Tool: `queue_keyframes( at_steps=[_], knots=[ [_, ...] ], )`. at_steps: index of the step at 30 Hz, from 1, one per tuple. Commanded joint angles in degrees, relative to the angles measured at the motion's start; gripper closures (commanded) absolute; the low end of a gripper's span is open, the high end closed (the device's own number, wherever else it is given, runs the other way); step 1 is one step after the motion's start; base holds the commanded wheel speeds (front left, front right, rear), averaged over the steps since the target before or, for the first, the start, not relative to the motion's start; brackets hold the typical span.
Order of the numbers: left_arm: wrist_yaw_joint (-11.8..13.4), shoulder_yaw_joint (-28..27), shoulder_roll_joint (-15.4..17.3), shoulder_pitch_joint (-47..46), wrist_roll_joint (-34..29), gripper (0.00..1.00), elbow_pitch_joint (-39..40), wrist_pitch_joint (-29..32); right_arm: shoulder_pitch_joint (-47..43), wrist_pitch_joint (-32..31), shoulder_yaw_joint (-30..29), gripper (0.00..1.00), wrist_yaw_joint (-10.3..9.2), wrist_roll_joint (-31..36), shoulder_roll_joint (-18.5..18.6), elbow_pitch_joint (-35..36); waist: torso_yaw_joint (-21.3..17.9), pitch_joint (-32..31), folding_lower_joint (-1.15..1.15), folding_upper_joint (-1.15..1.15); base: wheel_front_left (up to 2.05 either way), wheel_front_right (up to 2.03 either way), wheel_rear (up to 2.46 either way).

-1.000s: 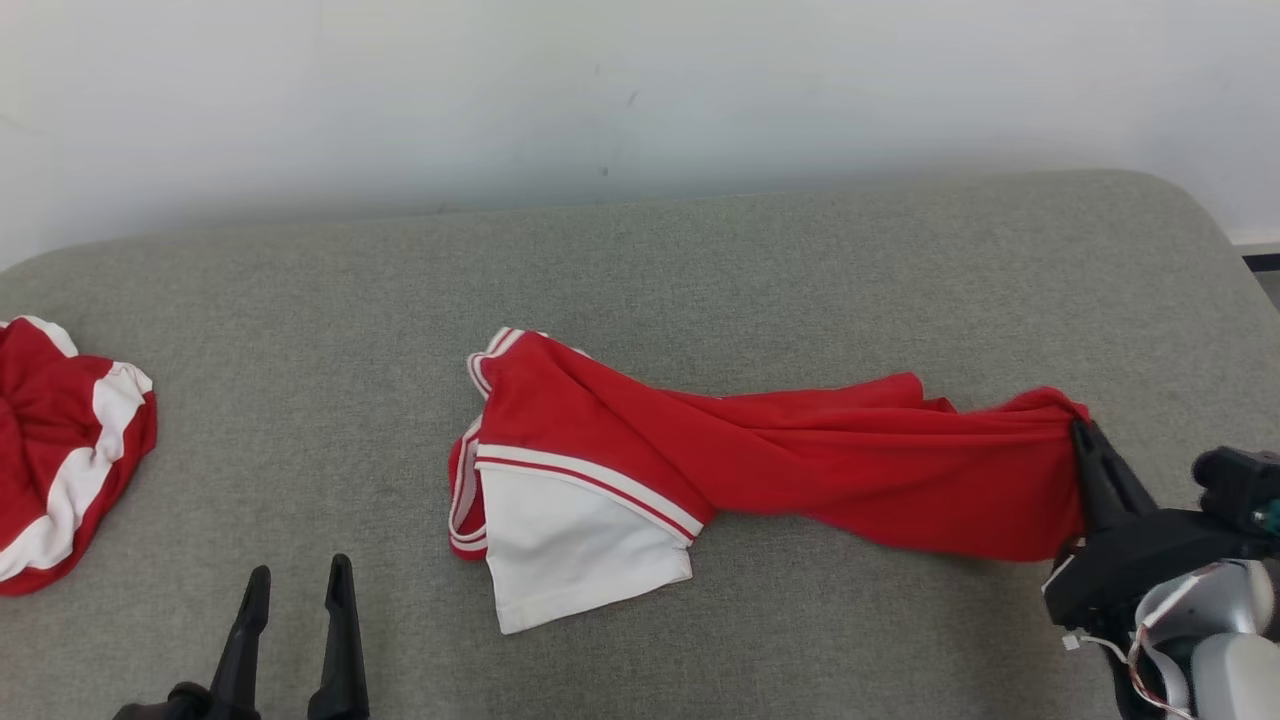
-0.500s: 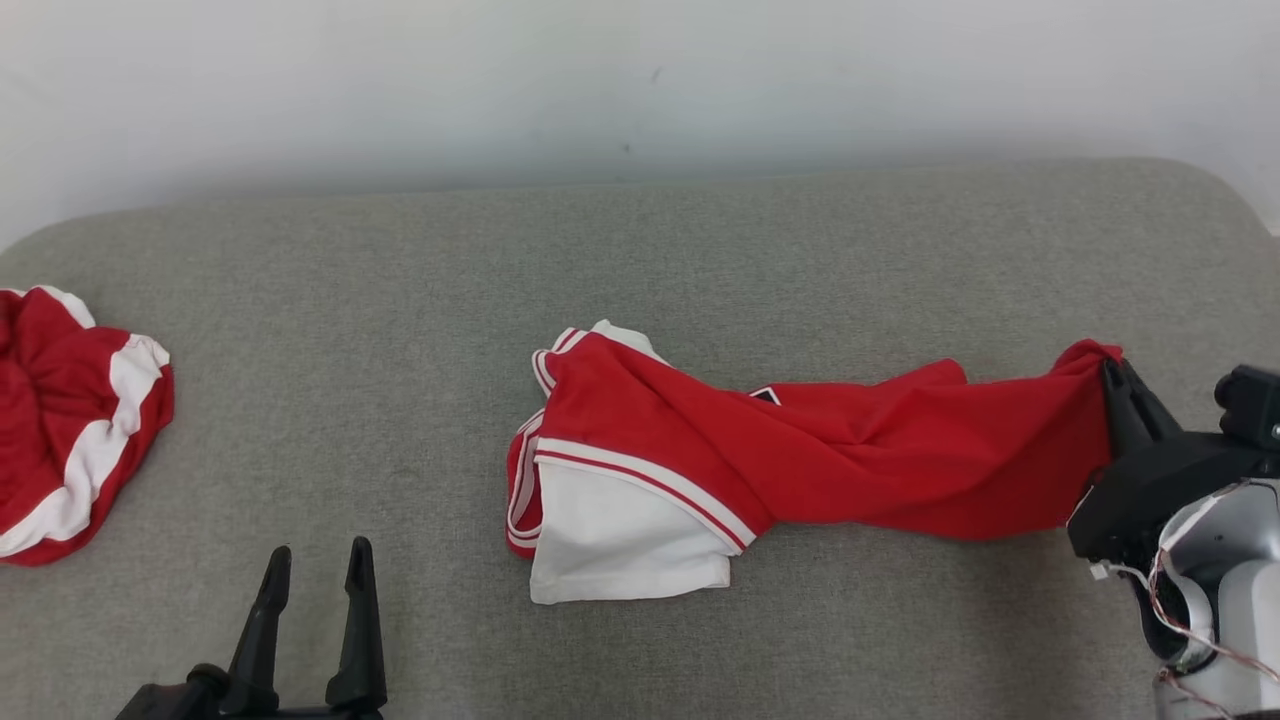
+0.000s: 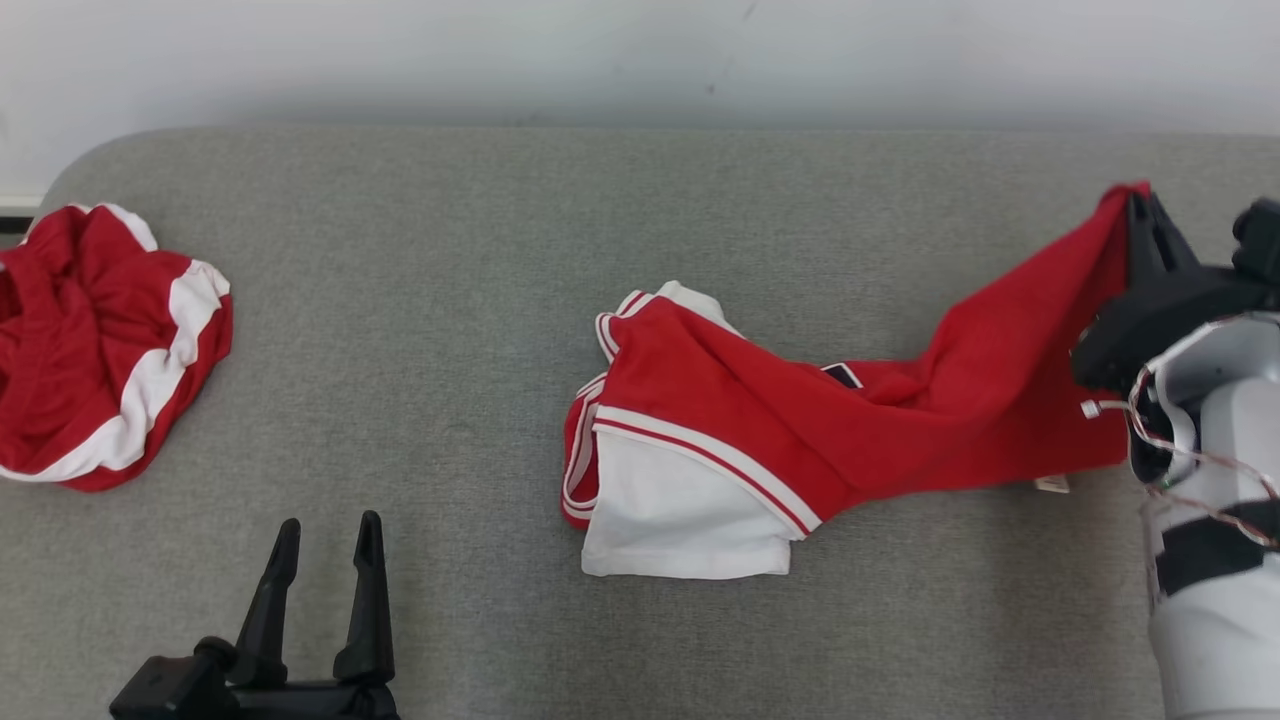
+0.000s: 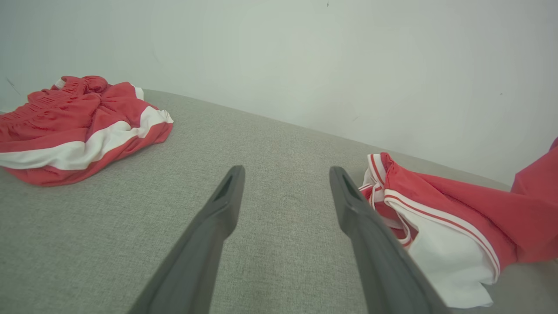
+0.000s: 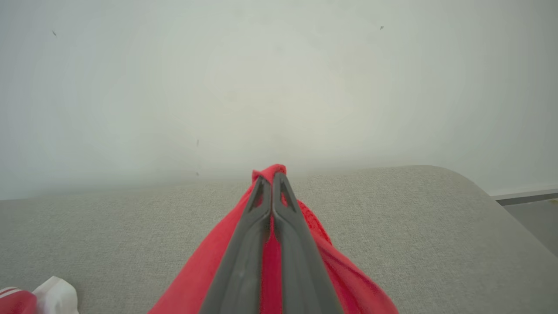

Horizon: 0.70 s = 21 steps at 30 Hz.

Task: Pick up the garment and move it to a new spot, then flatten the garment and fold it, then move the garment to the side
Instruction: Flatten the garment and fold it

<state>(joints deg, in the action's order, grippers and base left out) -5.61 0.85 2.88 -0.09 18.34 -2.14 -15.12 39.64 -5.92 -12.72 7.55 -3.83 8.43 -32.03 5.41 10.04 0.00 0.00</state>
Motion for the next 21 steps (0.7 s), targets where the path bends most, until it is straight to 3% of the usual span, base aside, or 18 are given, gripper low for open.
queue_keyframes(
  at_steps=[1, 14, 21],
  knots=[
    [-0.2, 0.0, 0.0, -0.9, 0.7, 0.00, -0.2, 0.0, 2.0, 2.0, 0.3, 1.00, -0.13, 0.4, -0.3, -2.0, 1.2, 0.9, 0.00, 0.00, 0.00, 0.00, 0.00],
    [-0.1, -0.2, 0.0, 0.4, 0.8, 0.00, -1.2, 0.0, 9.0, 9.6, 2.3, 1.00, -0.14, 1.5, 1.0, -13.6, 1.2, -1.3, 0.00, 0.00, 0.00, 0.00, 0.00],
    [-0.3, -0.6, 0.0, 0.8, 0.3, 0.00, -1.2, 0.0, 12.1, 15.3, 0.5, 1.00, -0.13, 1.1, 0.8, -15.3, 0.8, -1.8, 0.00, 0.00, 0.00, 0.00, 0.00]
  ],
)
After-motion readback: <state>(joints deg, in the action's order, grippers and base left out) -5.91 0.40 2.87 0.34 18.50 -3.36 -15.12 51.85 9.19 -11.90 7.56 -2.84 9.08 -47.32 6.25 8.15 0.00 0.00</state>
